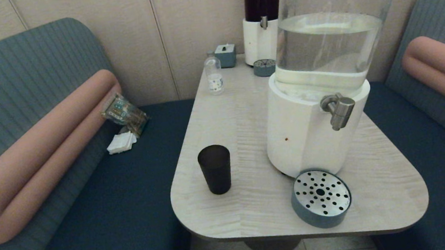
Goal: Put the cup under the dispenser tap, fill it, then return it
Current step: Pick up the cup
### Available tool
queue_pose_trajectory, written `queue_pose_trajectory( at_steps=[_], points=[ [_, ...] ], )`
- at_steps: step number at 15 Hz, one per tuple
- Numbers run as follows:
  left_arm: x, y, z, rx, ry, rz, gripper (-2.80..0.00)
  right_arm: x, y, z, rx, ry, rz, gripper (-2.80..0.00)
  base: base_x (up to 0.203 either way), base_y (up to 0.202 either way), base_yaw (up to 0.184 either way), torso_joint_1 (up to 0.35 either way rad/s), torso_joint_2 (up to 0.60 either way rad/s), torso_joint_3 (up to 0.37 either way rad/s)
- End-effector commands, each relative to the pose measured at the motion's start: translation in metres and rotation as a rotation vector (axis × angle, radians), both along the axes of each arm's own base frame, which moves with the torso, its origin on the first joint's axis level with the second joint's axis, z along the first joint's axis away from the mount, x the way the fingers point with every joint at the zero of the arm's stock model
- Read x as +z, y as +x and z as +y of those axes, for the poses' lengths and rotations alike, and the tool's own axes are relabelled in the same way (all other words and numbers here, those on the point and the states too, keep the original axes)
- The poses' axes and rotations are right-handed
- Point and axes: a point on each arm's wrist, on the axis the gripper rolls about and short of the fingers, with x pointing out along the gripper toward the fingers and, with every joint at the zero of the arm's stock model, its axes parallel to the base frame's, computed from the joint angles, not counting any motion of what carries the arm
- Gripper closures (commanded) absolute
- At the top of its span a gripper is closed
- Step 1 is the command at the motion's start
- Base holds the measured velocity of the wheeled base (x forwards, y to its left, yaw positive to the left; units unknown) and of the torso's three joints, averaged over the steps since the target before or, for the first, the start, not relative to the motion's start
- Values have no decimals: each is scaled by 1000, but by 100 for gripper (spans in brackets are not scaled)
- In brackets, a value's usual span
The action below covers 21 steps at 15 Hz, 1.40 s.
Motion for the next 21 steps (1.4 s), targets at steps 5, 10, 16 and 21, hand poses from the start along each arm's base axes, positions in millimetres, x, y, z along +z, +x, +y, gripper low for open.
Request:
queue_pose_trajectory(
  at_steps=[5, 10, 16, 21],
  points=[
    [0, 0, 0, 0, -6, -1, 0, -4, 1, 0, 1, 0, 13, 0, 0, 0, 0, 0, 0, 0],
    [24, -6, -1, -28, -14, -107, 0, -4, 1, 0, 1, 0, 13, 0, 0, 0, 0, 0, 0, 0],
    [88, -1, -4, -199, -158, -97, 0, -4, 1, 0, -1, 0, 14, 0, 0, 0, 0, 0, 0, 0],
    [113, 42, -8, -382, -191, 42, 0, -4, 1, 0, 1, 0, 14, 0, 0, 0, 0, 0, 0, 0]
  ],
)
